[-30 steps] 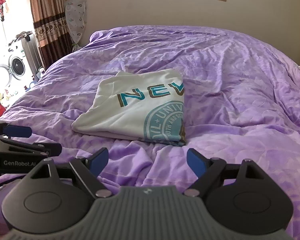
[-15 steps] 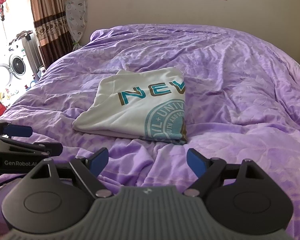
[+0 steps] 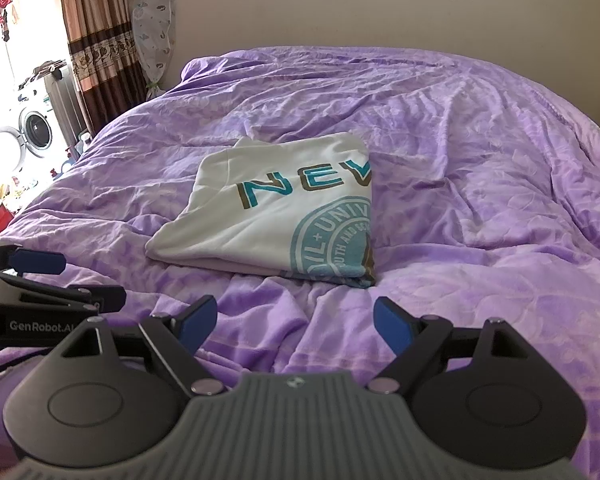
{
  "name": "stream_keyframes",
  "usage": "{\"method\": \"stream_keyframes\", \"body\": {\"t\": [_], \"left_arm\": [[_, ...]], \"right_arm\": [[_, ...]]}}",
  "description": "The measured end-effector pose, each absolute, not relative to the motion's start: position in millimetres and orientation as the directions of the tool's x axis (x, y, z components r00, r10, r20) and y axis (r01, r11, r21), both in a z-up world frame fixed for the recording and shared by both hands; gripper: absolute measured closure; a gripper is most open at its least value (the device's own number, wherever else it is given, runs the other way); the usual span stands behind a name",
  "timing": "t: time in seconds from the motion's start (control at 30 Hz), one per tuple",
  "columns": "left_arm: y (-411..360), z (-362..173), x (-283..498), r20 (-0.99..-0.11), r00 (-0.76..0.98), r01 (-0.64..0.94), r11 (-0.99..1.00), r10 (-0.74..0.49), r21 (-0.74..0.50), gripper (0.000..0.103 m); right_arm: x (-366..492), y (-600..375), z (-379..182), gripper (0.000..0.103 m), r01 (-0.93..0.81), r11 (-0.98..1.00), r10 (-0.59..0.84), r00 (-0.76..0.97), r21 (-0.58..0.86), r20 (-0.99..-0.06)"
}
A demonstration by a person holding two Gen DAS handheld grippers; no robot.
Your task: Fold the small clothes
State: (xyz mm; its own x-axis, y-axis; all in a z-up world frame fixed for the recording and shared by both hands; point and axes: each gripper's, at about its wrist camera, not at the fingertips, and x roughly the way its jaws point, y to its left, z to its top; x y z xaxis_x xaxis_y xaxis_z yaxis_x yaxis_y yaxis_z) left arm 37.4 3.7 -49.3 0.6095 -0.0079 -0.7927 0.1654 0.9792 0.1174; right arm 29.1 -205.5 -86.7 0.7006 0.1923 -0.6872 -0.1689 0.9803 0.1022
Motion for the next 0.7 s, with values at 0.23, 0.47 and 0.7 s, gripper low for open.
{"method": "stream_keyframes", "body": {"t": [0.23, 0.47, 0.7], "left_arm": [[3.4, -51.4, 37.4, -0.796, 0.606, 0.174, 0.978, -0.015, 0.114, 0.016], [3.8, -51.3, 37.2, -0.795, 0.607, 0.174, 0.978, -0.015, 0.115, 0.016], [3.4, -50.8, 37.0, -0.792, 0.61, 0.172, 0.978, -0.011, 0.119, 0.017]], "right_arm": [[28.7, -204.7, -88.7, 0.022, -0.17, 0.98, 0.195, 0.698, 0.105, -0.689], [29.0, -204.9, -88.2, 0.022, -0.169, 0.98, 0.195, 0.698, 0.105, -0.69], [26.6, -202.8, -90.9, 0.022, -0.17, 0.979, 0.197, 0.694, 0.108, -0.692]]}}
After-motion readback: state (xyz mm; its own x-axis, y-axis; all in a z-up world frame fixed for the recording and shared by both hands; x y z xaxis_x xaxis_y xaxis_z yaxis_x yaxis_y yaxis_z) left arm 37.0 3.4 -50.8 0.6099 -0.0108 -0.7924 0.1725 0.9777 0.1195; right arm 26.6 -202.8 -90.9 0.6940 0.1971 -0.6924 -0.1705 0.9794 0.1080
